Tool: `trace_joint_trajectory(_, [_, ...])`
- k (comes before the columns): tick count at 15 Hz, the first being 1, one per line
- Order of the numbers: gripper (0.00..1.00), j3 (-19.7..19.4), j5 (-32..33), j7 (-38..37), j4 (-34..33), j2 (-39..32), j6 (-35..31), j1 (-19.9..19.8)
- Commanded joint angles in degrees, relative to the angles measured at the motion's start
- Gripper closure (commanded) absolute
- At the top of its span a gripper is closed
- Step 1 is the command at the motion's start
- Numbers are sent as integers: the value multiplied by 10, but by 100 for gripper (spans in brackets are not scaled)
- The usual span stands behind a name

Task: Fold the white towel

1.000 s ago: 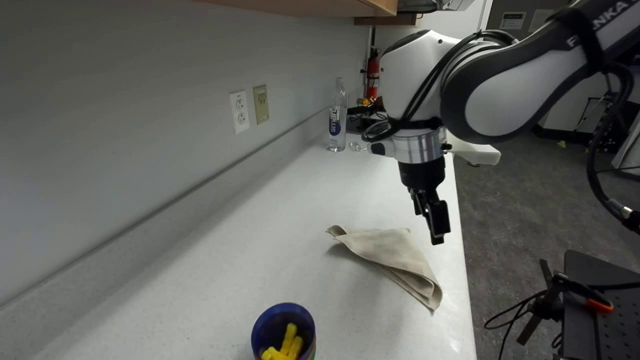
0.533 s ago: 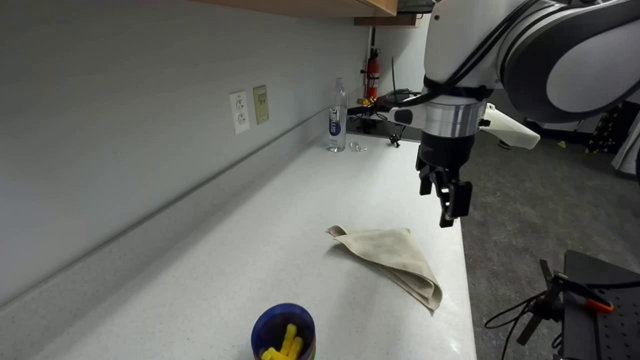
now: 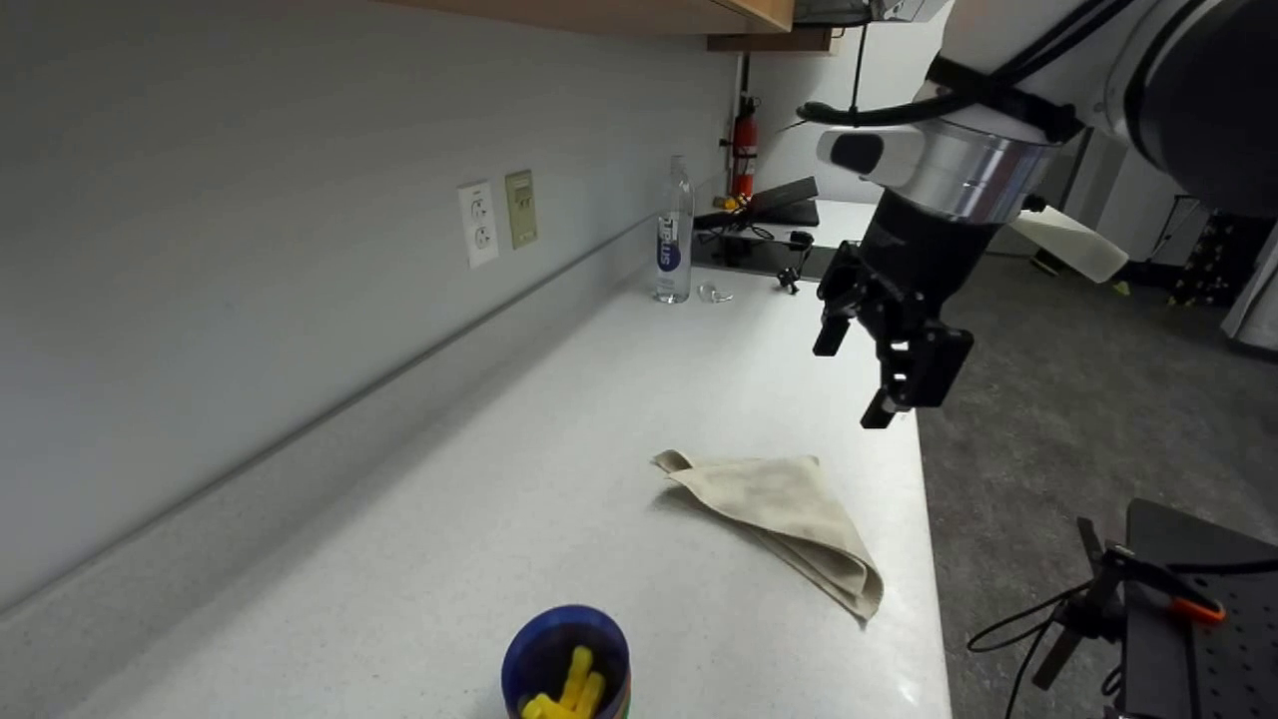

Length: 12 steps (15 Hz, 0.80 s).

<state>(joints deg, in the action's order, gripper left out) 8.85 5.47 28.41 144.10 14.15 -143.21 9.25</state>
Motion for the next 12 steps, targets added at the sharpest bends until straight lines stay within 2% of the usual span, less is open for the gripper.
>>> trace_joint_trajectory(1, [0, -28, -50, 45, 43, 51, -40, 44])
trace_joint_trajectory(2, [0, -32, -56, 47, 51, 58, -49, 52])
trace_joint_trajectory(3, [0, -23, -25, 14, 19, 22, -24, 39])
trace_joint_trajectory(12, [0, -31, -32, 20, 33, 38, -33, 49])
